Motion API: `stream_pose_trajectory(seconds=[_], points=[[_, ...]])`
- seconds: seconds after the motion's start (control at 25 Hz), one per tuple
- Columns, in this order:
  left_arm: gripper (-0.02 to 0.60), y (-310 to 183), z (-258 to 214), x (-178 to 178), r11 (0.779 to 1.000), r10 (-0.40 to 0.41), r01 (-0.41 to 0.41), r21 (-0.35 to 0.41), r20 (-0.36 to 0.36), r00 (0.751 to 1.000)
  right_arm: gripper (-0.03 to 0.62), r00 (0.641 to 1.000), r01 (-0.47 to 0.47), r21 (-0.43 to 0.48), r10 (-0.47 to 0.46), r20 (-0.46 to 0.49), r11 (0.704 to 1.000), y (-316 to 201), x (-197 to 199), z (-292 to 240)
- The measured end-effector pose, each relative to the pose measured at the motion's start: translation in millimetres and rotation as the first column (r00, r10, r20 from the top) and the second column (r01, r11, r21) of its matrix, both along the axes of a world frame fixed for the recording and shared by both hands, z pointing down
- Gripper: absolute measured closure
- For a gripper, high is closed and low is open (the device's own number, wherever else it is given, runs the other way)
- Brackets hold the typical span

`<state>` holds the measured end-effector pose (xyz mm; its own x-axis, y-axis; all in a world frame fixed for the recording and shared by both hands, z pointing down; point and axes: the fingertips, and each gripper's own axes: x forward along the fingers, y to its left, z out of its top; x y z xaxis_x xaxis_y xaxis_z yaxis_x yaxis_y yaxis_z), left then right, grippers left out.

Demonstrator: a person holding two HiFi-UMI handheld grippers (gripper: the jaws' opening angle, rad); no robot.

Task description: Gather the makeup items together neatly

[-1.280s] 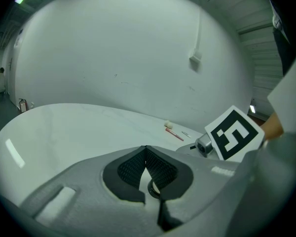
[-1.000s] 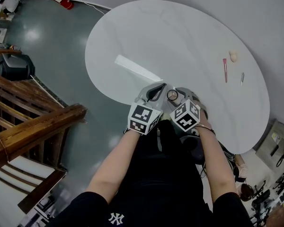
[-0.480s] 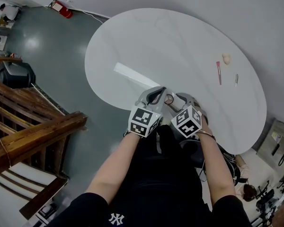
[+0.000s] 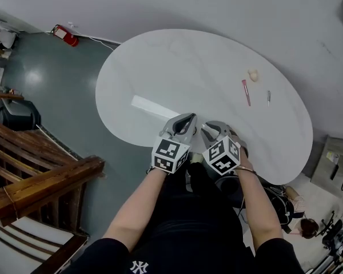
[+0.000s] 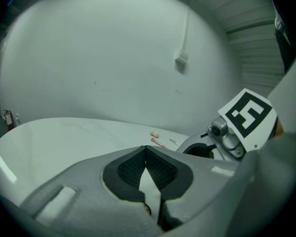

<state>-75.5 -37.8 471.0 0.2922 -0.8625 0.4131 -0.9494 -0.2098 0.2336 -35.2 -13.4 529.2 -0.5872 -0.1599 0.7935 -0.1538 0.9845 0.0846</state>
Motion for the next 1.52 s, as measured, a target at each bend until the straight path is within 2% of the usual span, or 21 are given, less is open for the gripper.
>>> stream_pose_trajectory(seconds=[0.12, 0.24, 0.48, 0.8, 1.52], points=[[0.574, -13, -12, 16, 0.999, 0.037, -0.037, 0.021, 0.002, 0.999, 0.542, 0.998, -0.063, 0.030, 0.062, 0.021, 0.998, -18, 12, -15], [0.574, -24, -23, 29, 0.997, 0.069, -0.069, 0.038, -0.001, 0.998, 0.559, 0.994, -0.107, 0.050, 0.105, 0.043, 0.993, -31, 23, -30], [0.574, -44, -37, 52, 0.991, 0.119, -0.118, 0.058, -0.009, 0.993, 0.570, 0.981, -0.181, 0.086, 0.175, 0.079, 0.980, -57, 41, -53], [0.574, -71, -39, 85, 0.982, 0.176, -0.175, 0.069, -0.019, 0.984, 0.577, 0.953, -0.291, 0.071, 0.283, 0.104, 0.954, -91, 71, -55], [0.574, -120, 3, 126, 0.970, 0.242, -0.242, -0.002, -0.026, 0.970, 0.576, 0.895, -0.437, 0.013, 0.434, 0.104, 0.899, -153, 118, -20]])
